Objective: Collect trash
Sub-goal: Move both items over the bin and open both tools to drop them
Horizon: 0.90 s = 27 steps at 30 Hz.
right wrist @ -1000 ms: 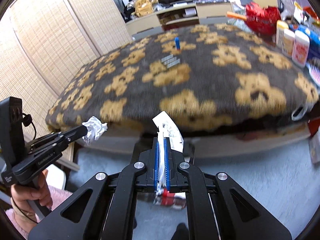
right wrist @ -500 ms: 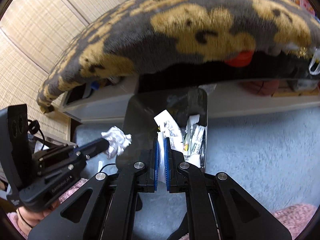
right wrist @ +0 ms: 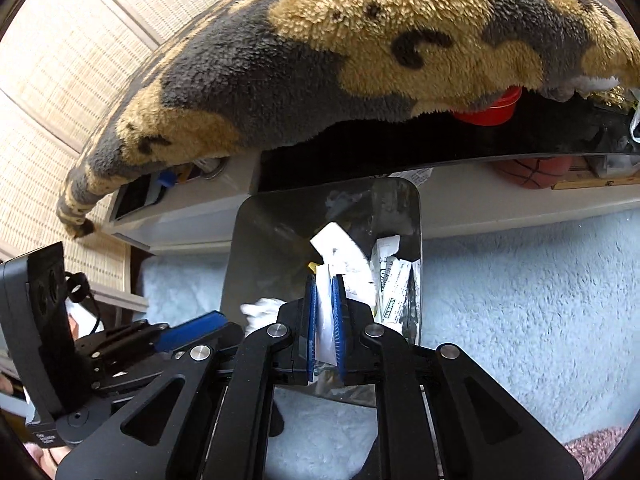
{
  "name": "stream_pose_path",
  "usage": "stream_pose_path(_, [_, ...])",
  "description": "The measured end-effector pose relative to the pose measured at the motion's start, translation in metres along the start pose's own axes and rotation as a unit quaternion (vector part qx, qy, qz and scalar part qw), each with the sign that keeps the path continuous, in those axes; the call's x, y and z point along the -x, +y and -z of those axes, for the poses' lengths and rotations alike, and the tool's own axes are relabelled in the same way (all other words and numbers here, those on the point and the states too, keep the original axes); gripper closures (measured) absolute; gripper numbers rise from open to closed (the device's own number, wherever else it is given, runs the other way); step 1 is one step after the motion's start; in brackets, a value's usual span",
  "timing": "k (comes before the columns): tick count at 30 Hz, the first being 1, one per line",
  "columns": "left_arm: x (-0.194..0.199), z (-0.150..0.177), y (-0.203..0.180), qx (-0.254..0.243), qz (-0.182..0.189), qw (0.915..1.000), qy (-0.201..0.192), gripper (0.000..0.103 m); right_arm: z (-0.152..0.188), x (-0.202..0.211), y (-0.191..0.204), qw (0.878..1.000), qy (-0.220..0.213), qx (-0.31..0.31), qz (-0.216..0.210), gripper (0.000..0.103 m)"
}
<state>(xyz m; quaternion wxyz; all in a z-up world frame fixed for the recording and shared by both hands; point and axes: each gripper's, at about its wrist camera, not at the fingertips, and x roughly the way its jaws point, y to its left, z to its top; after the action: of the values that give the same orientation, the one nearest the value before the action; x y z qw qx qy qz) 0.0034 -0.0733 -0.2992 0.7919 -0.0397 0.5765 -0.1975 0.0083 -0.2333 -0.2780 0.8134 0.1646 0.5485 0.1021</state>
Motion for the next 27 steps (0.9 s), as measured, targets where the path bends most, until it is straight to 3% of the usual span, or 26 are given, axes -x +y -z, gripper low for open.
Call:
stream_pose_path(2, [0.002, -0.001, 0.002, 0.001, -0.005, 1.0, -0.001, 0.074, -0.002, -0.002, -0.002, 1.0, 0.004, -0.003, 0.001, 0.088])
stream_pose_path(3, [0.005, -0.002, 0.002, 0.0, -0.009, 1.0, -0.004, 0.068, -0.003, -0.001, -0.003, 1.0, 0.003, -0.005, 0.002, 0.072])
stream_pose_path(4, [0.007, -0.003, 0.003, -0.001, -0.011, 0.9999, -0.007, 0.063, -0.003, 0.001, -0.004, 1.0, 0.0, -0.007, 0.004, 0.041])
stream_pose_path(5, [0.009, -0.004, 0.002, -0.001, -0.014, 0.9999, -0.01, 0.06, -0.005, 0.003, -0.004, 1.0, -0.007, -0.006, 0.008, 0.029])
stream_pose_path(6, [0.012, -0.006, 0.002, -0.001, -0.018, 0.9997, -0.014, 0.056, -0.005, 0.01, -0.005, 1.0, -0.023, -0.004, 0.017, 0.025])
stream_pose_path(10, [0.029, -0.014, 0.004, -0.003, -0.032, 0.999, -0.032, 0.042, -0.011, 0.022, -0.01, 0.999, -0.03, -0.004, 0.016, 0.02])
stream_pose_path(12, [0.036, -0.019, 0.005, -0.002, -0.035, 0.9985, -0.041, 0.037, -0.014, 0.031, -0.013, 0.999, -0.038, -0.006, 0.018, 0.011])
stream_pose_path(16, [0.058, -0.031, 0.004, -0.004, -0.043, 0.9972, -0.062, 0.026, -0.024, 0.05, -0.014, 0.998, -0.052, -0.004, 0.026, 0.011])
stream_pose_path(21, [0.086, -0.056, -0.002, -0.013, -0.043, 0.9946, -0.093, 0.023, -0.047, 0.079, -0.012, 0.995, -0.088, 0.009, 0.038, 0.008])
stream_pose_path(27, [0.105, -0.095, -0.013, -0.029, -0.048, 0.9905, -0.126, 0.023, -0.097, 0.109, -0.006, 0.989, -0.138, 0.026, 0.052, 0.008])
